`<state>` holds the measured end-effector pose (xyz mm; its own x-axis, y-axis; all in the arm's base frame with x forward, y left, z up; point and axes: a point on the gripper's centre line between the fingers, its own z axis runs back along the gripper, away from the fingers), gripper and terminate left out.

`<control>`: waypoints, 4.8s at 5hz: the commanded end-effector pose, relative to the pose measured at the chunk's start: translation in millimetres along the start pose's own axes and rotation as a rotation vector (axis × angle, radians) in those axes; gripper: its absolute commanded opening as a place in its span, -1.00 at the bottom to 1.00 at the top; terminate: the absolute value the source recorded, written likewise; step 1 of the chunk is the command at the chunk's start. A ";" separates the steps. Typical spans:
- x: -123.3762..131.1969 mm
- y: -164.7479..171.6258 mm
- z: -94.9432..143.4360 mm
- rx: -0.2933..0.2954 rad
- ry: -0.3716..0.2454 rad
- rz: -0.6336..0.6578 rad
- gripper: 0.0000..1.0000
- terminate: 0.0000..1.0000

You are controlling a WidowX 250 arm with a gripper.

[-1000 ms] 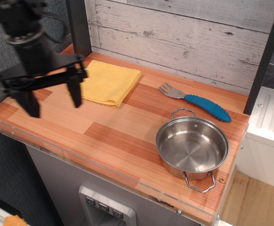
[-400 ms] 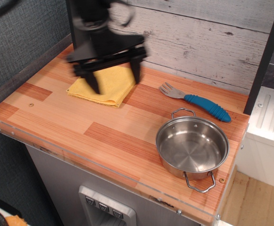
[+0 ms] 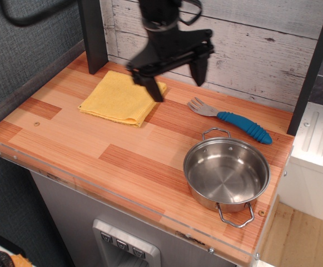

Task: Move blue utensil directly below yellow cloth.

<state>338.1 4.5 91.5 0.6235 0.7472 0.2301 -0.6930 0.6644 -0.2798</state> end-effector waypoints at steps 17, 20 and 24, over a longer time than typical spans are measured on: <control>11.6 16.3 14.3 0.163 0.029 0.260 -1.00 -1.00; 15.1 120.0 28.4 0.279 0.034 0.408 -1.00 -1.00; 54.3 178.2 -7.0 0.339 -0.011 0.418 -1.00 -1.00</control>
<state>250.8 159.8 33.6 0.2808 0.9490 0.1437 -0.9588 0.2841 -0.0029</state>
